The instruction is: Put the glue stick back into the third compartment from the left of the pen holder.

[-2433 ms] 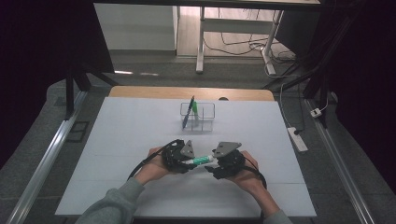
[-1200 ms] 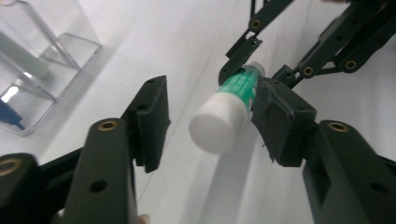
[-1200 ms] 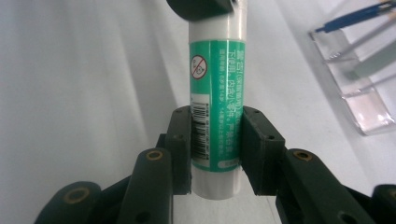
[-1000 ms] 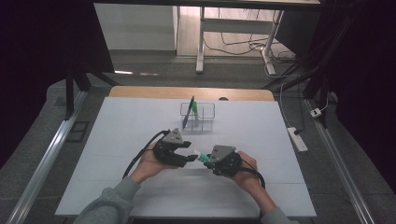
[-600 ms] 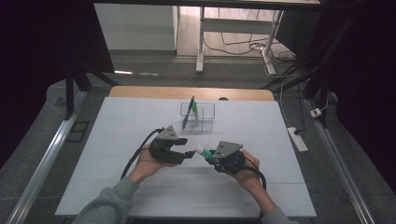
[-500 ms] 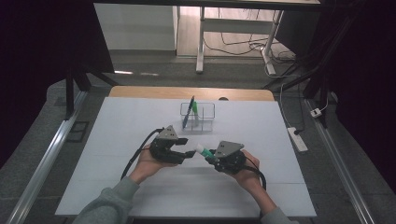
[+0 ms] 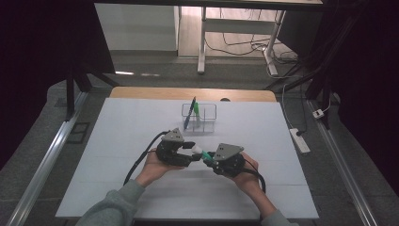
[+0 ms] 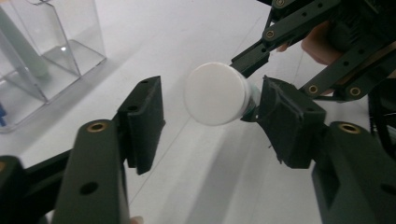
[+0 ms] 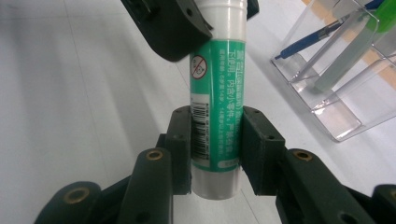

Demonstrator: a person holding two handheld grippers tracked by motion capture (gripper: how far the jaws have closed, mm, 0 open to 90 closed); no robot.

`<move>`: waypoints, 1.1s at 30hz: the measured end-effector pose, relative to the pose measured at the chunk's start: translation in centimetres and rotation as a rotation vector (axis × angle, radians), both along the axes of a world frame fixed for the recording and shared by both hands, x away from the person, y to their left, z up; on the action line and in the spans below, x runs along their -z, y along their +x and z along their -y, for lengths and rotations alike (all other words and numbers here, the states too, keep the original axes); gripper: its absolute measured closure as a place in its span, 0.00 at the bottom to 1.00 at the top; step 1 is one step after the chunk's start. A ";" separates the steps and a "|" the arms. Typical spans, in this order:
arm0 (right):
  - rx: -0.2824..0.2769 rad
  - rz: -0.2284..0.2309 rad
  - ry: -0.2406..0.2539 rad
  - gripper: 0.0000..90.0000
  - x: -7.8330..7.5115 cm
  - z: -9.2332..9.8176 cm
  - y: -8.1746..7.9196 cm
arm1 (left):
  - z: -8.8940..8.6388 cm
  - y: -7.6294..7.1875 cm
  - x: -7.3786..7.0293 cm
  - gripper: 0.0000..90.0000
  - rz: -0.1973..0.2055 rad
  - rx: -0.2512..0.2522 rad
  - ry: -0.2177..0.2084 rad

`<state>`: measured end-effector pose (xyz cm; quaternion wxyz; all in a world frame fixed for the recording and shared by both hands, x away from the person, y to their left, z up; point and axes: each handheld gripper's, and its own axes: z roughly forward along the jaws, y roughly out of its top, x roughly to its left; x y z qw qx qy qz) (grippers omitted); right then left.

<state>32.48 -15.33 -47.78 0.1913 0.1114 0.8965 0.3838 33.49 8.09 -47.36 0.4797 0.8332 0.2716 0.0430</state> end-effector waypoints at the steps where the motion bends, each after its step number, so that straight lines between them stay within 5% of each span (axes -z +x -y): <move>1: -0.002 -0.001 0.001 0.73 0.0 0.0 0.0 | 0.0 0.0 0.0 0.48 -0.001 0.000 -0.001; 5: -0.012 0.004 -0.009 0.73 0.1 -0.2 -0.1 | 0.2 -0.1 0.1 0.59 -0.007 0.020 -0.002; 24: -0.024 0.006 -0.055 0.73 0.8 -0.7 -0.2 | 0.3 -0.2 0.0 0.70 -0.005 0.054 -0.059; 33: -0.015 -0.041 0.021 0.67 0.5 -0.3 -0.1 | 0.1 -0.4 -0.4 0.71 0.012 0.054 -0.064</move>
